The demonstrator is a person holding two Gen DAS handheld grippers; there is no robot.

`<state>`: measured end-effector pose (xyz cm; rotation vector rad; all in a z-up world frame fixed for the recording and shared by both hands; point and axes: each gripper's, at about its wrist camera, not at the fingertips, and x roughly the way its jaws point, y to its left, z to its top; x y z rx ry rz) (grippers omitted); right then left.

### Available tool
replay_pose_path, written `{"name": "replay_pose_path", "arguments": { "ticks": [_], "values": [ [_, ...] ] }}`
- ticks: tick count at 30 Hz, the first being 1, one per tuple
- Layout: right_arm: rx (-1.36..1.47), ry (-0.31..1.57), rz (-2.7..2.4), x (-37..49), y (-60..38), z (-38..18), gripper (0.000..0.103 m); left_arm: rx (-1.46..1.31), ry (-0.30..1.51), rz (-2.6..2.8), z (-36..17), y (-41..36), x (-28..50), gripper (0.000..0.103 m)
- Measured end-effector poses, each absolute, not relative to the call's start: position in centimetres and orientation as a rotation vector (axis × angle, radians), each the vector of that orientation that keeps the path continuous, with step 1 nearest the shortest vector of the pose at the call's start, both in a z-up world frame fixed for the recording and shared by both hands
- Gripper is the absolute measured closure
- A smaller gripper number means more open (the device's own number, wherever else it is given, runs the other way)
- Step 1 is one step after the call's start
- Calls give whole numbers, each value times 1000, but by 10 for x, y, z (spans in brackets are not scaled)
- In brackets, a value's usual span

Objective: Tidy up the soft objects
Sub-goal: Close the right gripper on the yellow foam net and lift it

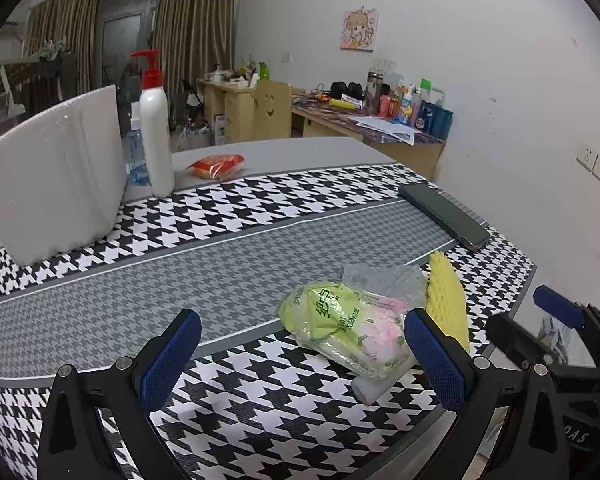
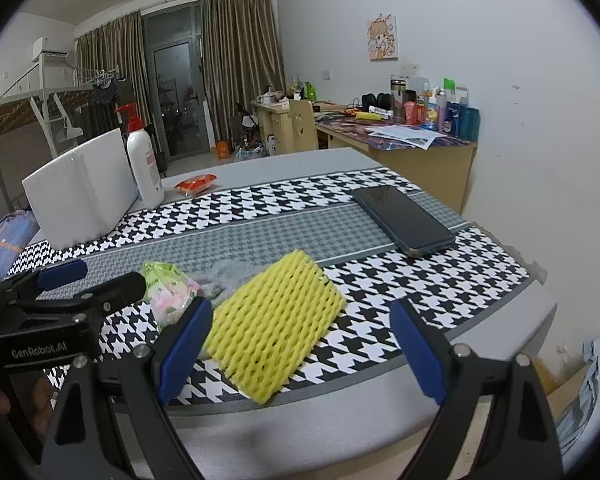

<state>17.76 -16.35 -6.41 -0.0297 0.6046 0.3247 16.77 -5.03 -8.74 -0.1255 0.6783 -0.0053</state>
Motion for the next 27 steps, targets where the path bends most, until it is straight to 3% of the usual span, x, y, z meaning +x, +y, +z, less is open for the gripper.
{"name": "replay_pose_path", "arguments": {
  "ticks": [14,27],
  "values": [
    [-70,628,372,176,-153,-80,10,-151,704,7,-94,-45,180,1],
    [53,783,389,201,-156,-96,11,-142,708,8,-99,-42,183,1]
  ]
}}
